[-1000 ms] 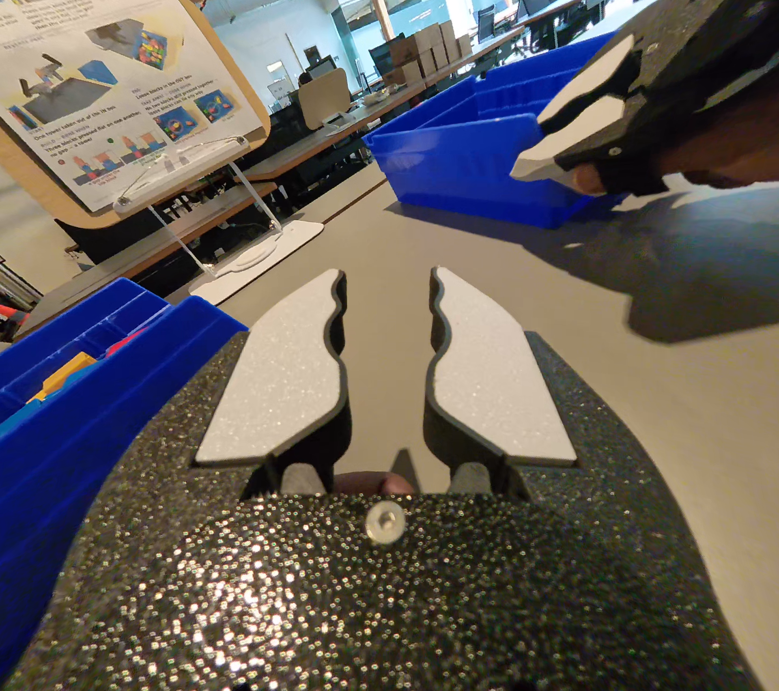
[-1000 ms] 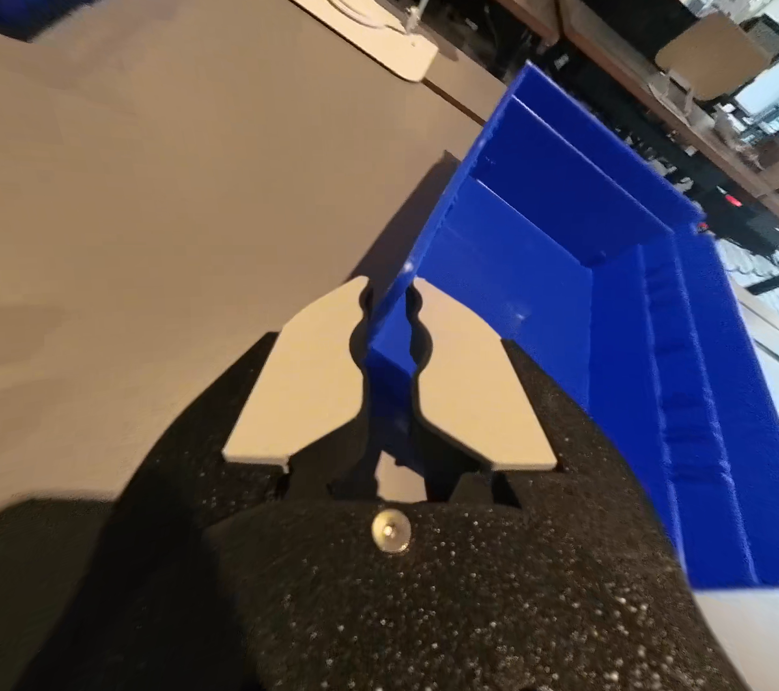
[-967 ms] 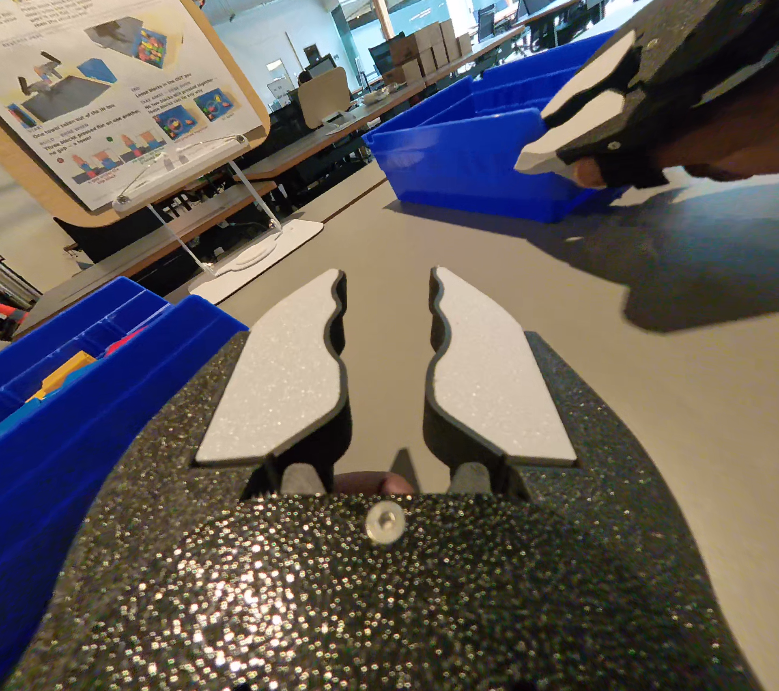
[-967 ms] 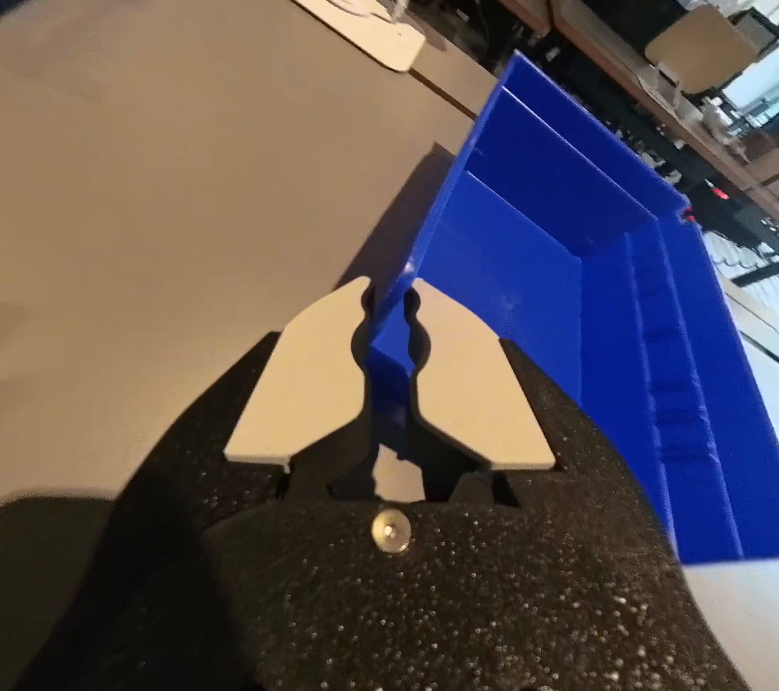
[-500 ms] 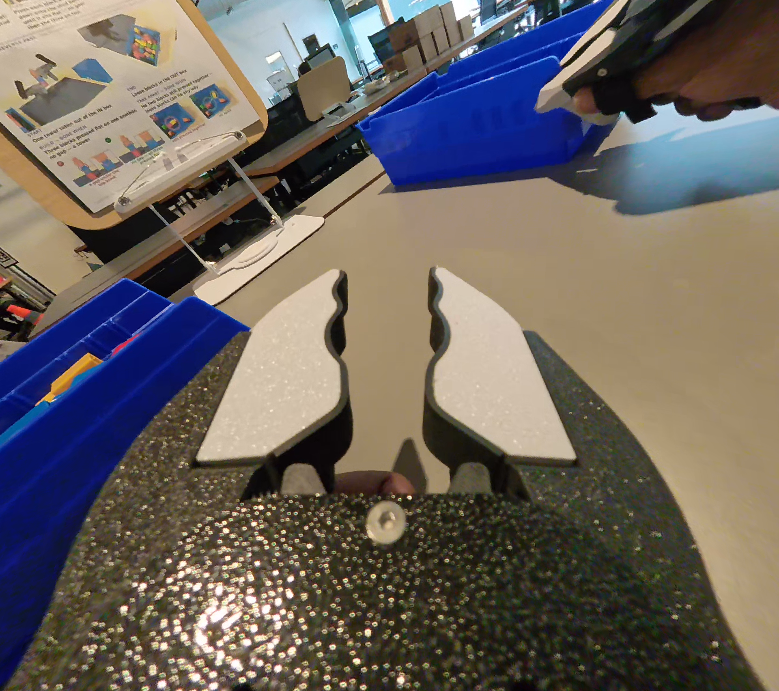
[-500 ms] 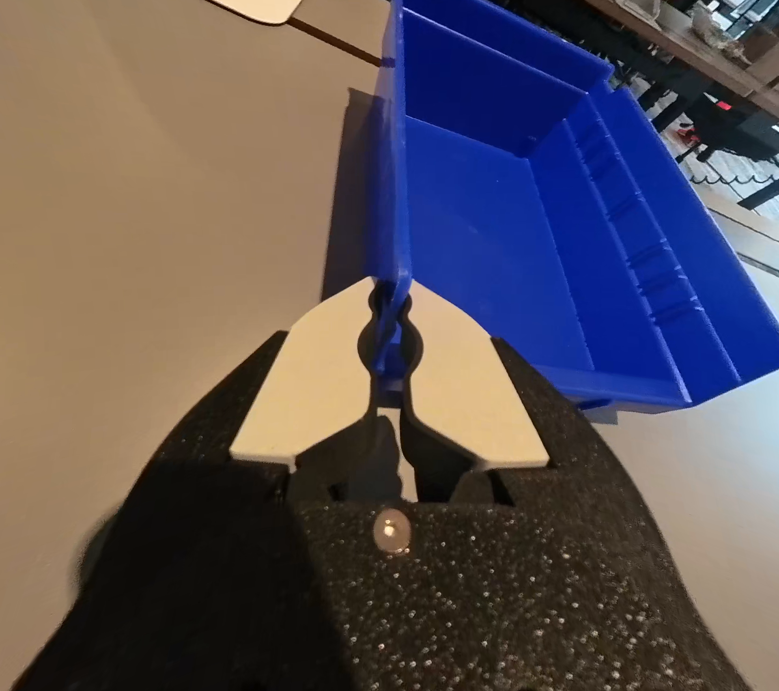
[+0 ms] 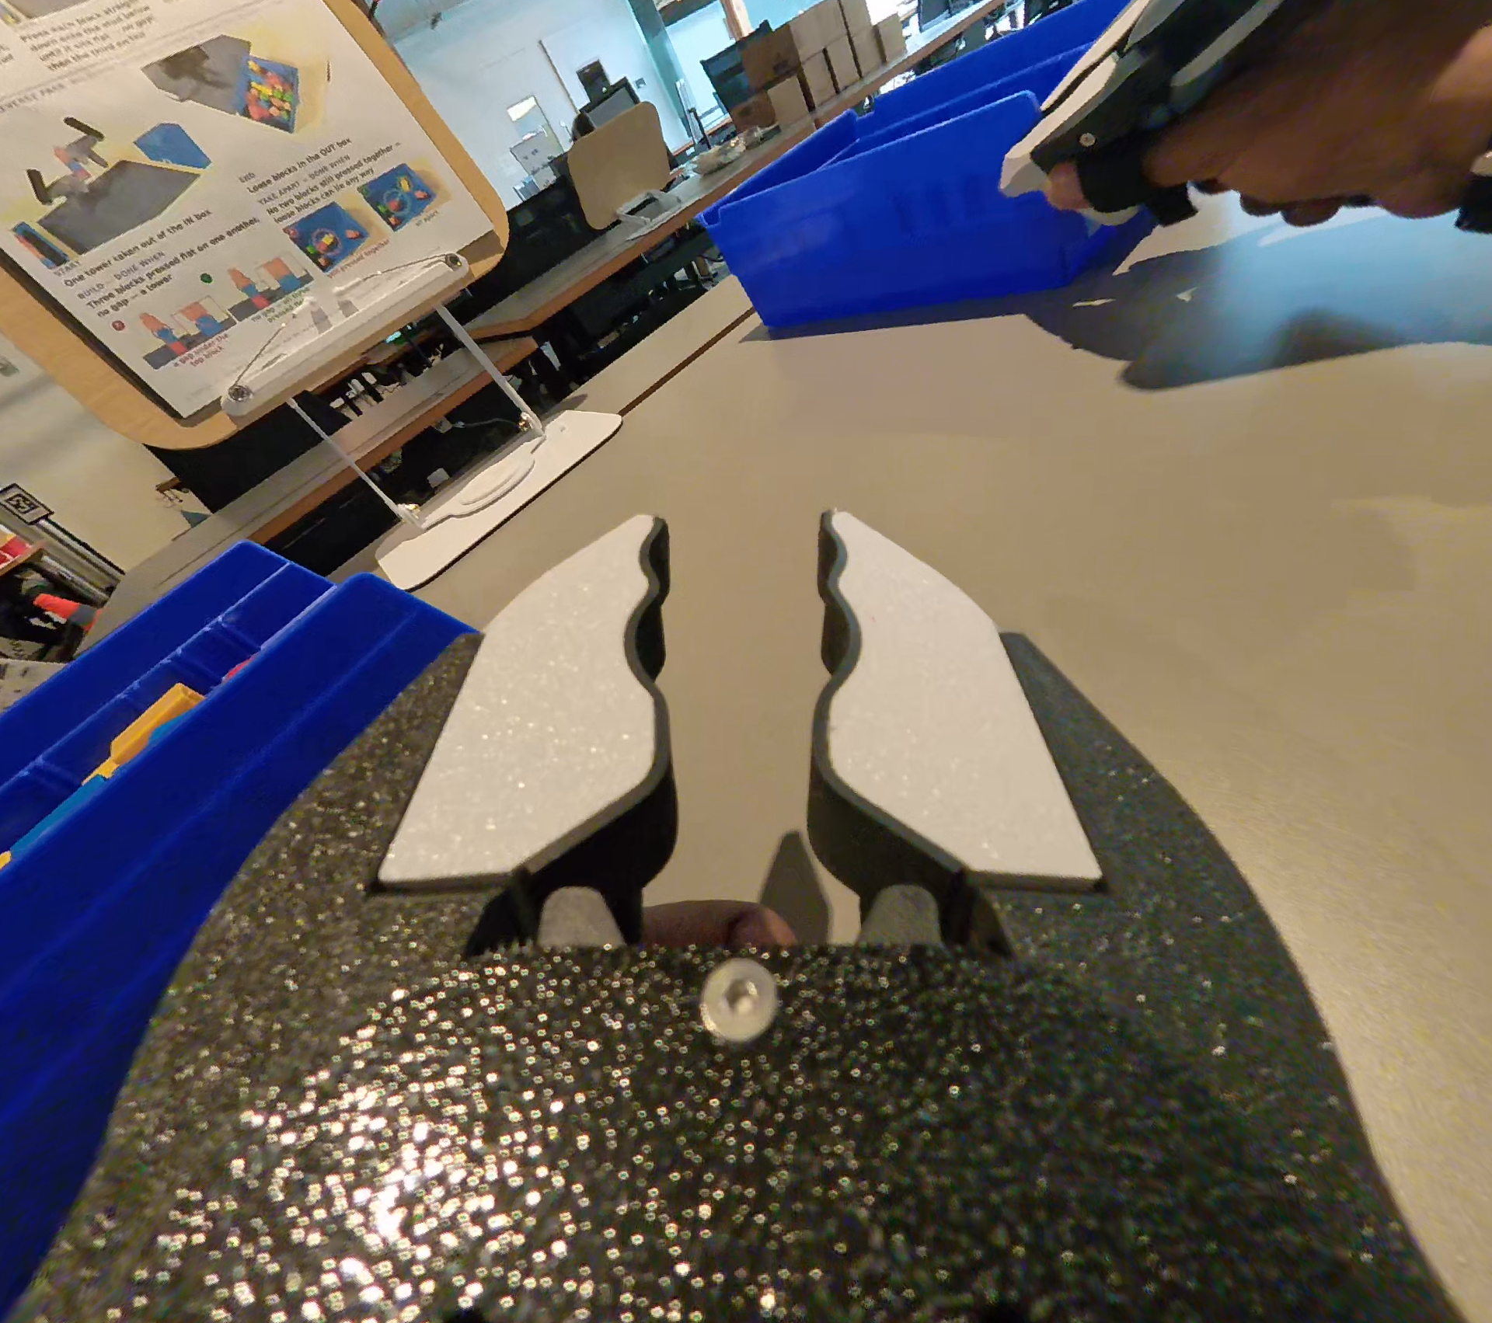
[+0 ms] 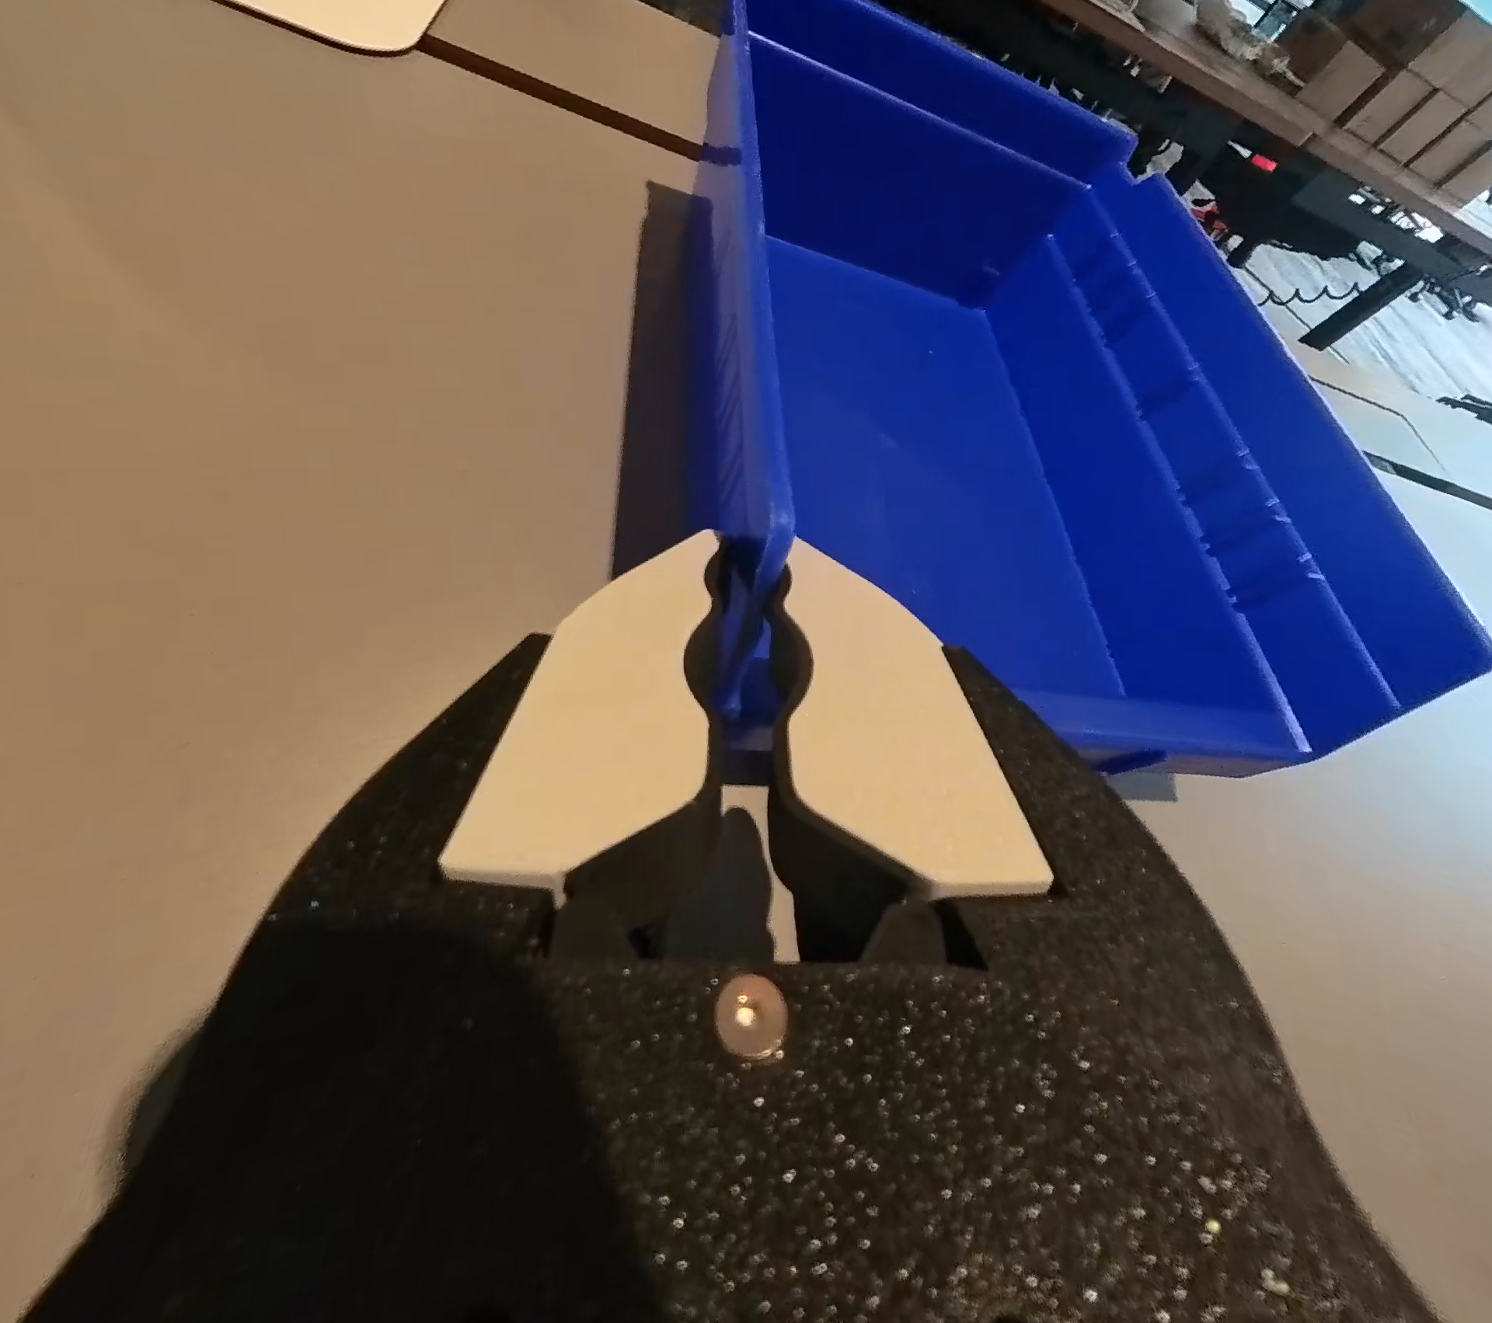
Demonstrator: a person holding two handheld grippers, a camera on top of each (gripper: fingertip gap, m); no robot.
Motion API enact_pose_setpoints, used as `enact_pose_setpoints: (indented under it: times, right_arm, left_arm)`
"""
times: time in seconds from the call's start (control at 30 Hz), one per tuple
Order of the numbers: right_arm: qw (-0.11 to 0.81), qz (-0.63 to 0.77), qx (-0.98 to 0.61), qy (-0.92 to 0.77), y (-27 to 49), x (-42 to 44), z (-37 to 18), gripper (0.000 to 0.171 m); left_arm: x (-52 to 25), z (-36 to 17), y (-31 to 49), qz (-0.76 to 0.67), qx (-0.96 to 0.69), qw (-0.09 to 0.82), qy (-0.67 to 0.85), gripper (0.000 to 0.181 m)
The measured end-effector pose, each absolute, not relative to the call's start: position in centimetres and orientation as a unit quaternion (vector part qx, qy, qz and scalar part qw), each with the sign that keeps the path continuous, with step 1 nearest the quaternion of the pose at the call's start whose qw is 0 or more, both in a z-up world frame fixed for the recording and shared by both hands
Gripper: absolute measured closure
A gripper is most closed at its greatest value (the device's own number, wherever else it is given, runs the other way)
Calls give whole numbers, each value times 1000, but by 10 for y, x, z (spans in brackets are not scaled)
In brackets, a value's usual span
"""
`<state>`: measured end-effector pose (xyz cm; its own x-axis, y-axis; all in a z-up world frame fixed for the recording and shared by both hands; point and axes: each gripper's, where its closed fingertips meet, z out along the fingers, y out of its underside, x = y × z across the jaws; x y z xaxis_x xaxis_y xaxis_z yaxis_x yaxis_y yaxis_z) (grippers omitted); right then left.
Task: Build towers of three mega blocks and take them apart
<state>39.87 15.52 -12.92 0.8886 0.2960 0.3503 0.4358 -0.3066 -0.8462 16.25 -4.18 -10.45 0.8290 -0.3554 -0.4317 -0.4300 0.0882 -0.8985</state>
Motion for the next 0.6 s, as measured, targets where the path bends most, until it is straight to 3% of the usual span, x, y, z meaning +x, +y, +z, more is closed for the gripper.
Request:
enact_pose_setpoints:
  times: [0.4, 0.6]
  right_arm:
    - [564, -59, -787, -243, 155, 387, -128, 164]
    - [625, -50, -736, -255, 123, 390, -106, 131]
  left_arm:
    - [164, -109, -40, 47, -678, 669, 301, 147]
    - [146, -88, -43, 12, -659, 715, 235, 136]
